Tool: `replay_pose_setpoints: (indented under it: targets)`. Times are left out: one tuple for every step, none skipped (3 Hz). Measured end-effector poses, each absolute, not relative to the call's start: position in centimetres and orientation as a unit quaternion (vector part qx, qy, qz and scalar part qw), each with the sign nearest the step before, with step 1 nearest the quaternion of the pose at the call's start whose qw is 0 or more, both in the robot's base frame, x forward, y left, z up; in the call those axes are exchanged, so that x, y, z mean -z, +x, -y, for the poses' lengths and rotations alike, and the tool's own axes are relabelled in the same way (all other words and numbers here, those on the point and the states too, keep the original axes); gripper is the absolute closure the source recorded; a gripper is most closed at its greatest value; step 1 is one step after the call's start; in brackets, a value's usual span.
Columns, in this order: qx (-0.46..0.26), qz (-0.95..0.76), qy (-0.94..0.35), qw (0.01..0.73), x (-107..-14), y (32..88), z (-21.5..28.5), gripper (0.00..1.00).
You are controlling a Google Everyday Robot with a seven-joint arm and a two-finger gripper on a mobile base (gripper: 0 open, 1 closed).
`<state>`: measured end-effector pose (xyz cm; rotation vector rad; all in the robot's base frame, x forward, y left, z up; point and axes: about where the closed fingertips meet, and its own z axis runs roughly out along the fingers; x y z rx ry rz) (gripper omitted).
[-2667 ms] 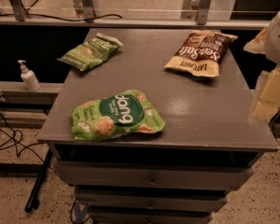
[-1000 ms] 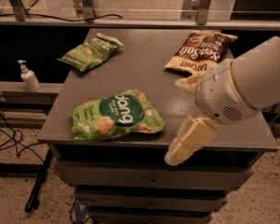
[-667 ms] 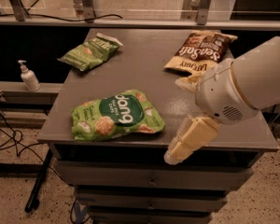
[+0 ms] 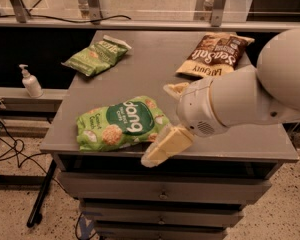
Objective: Move green rice chip bag near brown chip bag
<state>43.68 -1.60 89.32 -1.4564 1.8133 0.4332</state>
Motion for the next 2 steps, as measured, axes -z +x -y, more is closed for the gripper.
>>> replay_pose_setpoints:
  targets:
    - [-0.173,-0.696,-0.561,0.414,-87.5,45.6,-1.7,0.00]
    - [-0.163,-0.684,-0.563,0.434,-86.2,47.1,-4.3,0.00]
